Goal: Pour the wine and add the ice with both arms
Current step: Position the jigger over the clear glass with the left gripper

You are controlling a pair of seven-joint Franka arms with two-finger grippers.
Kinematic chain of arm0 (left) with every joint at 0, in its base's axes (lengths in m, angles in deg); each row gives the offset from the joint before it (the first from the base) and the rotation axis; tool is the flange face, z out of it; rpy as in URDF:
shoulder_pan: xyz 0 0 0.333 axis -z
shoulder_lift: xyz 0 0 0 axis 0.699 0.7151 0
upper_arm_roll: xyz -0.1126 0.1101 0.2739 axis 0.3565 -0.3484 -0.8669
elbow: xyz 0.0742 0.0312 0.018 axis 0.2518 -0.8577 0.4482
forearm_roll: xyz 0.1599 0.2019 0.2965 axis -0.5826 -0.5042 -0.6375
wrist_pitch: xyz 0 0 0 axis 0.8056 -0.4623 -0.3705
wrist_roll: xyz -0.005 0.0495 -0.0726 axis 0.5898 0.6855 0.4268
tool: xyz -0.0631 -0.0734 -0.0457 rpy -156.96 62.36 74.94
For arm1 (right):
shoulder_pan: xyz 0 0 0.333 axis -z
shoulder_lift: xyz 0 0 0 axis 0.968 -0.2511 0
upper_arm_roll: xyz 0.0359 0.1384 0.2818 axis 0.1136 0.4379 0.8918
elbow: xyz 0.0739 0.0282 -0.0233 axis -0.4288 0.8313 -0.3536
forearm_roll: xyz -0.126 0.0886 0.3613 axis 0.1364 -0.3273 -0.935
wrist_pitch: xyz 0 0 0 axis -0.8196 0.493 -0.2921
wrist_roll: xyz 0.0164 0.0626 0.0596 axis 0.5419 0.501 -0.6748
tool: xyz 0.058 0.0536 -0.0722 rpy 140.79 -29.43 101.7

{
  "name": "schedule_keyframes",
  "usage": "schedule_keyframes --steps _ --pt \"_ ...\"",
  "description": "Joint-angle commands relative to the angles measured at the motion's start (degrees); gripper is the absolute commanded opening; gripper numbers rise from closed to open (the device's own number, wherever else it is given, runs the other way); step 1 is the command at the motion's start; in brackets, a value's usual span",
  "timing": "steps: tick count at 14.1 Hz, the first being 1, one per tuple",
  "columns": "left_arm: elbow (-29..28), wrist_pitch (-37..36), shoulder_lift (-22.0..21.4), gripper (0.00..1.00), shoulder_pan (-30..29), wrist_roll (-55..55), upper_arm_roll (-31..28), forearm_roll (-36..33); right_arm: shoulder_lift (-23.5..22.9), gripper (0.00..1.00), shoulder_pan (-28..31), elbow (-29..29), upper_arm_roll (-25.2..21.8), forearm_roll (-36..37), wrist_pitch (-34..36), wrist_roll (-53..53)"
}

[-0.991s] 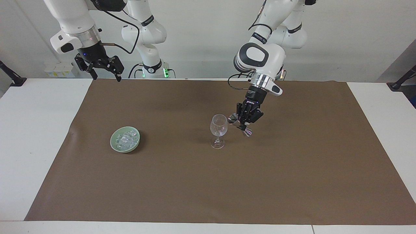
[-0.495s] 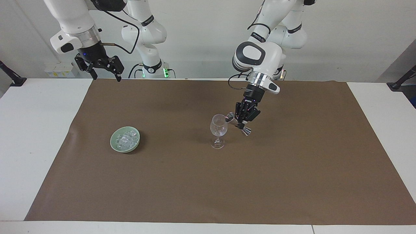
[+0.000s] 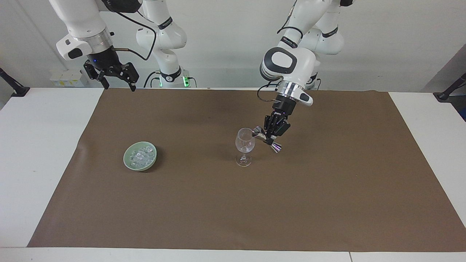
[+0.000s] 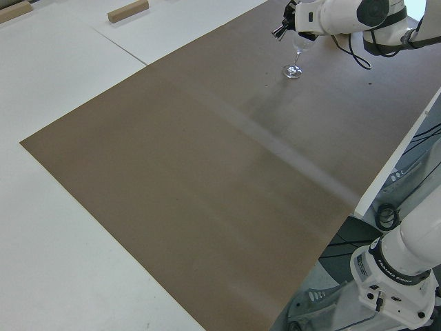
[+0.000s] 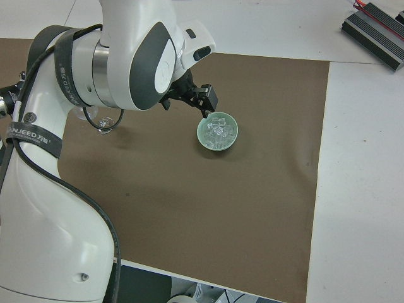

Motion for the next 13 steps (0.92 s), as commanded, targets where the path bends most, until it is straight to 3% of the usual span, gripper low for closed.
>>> schedule_keyframes --steps 1,13 --pt "1.95 2.27 1.45 0.00 1.86 -1.82 -0.60 -0.68 1.37 1.00 0.28 1.12 -0.02 -0.95 0.60 -1.64" --pt "2.22 5.26 1.99 0.00 3.71 -10.70 -0.60 -0.68 1.28 1.00 0.28 1.12 -0.02 -0.95 0.60 -1.64"
